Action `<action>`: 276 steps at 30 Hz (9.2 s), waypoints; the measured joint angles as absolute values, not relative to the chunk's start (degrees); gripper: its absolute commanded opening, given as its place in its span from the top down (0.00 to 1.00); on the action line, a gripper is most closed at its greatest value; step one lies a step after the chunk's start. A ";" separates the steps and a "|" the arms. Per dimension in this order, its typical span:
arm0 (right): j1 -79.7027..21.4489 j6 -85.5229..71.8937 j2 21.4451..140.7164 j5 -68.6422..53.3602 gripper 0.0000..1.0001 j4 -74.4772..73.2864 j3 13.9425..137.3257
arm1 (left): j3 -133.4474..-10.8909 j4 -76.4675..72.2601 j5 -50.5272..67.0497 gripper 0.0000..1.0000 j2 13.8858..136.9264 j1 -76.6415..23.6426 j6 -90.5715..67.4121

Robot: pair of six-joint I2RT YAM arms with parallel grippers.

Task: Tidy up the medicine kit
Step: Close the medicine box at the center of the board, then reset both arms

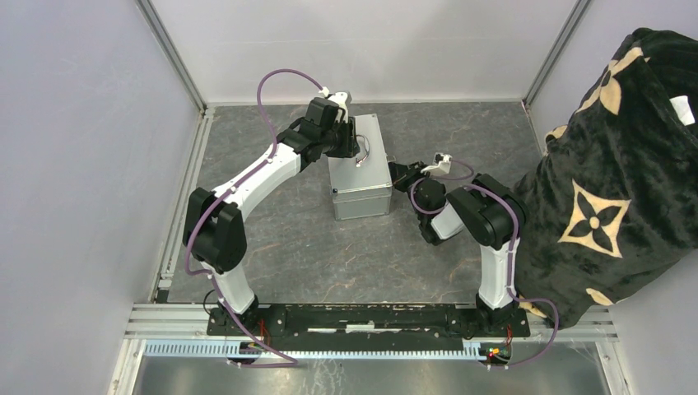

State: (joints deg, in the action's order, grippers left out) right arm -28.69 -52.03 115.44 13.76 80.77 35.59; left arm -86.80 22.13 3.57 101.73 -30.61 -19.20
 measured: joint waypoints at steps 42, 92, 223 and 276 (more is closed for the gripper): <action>-26.87 -49.63 116.88 9.10 0.82 83.13 38.04 | -86.80 22.20 3.31 0.55 101.73 -30.61 -19.20; -29.28 -45.10 110.59 5.93 0.81 76.03 35.46 | -95.94 27.73 6.57 0.39 113.03 -16.25 -26.46; -31.18 -44.42 96.44 4.47 0.73 65.82 29.41 | -91.42 25.58 7.66 0.44 110.21 -16.58 -26.24; -28.23 -28.01 89.21 8.80 0.73 12.21 50.50 | -90.98 25.52 7.73 0.44 110.19 -17.12 -26.24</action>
